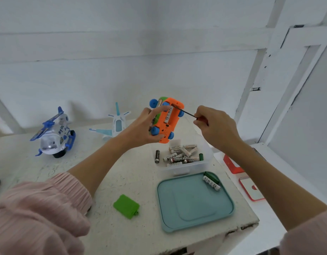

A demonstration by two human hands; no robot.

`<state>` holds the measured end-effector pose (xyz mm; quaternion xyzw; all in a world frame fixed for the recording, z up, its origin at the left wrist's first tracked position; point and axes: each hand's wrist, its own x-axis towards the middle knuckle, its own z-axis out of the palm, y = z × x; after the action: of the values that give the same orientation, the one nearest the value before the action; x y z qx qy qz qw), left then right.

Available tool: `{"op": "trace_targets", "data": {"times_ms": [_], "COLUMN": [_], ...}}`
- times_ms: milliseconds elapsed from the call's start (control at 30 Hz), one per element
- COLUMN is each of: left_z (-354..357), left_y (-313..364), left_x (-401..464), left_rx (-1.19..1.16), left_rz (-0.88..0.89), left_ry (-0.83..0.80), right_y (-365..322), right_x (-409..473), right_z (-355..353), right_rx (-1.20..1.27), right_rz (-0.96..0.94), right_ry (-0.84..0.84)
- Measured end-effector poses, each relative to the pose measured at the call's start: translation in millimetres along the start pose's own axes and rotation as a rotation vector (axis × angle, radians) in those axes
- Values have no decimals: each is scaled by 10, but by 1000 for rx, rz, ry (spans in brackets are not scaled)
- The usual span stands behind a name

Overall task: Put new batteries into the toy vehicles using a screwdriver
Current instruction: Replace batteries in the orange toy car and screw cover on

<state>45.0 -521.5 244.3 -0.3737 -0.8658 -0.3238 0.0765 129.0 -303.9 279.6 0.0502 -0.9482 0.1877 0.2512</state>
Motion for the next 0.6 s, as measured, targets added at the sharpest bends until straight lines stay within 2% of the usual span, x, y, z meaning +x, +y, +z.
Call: {"op": "trace_targets", "data": {"times_ms": [600], "left_z": [-80], "left_y": [-100], "left_x": [245], "left_rx": [376], "left_rz": [119], "left_ry": [-216], "right_y": [210], "right_x": [75], "right_z": [-49], "right_rx": [-150], "right_rz": [-41], "right_ry": [-152]}}
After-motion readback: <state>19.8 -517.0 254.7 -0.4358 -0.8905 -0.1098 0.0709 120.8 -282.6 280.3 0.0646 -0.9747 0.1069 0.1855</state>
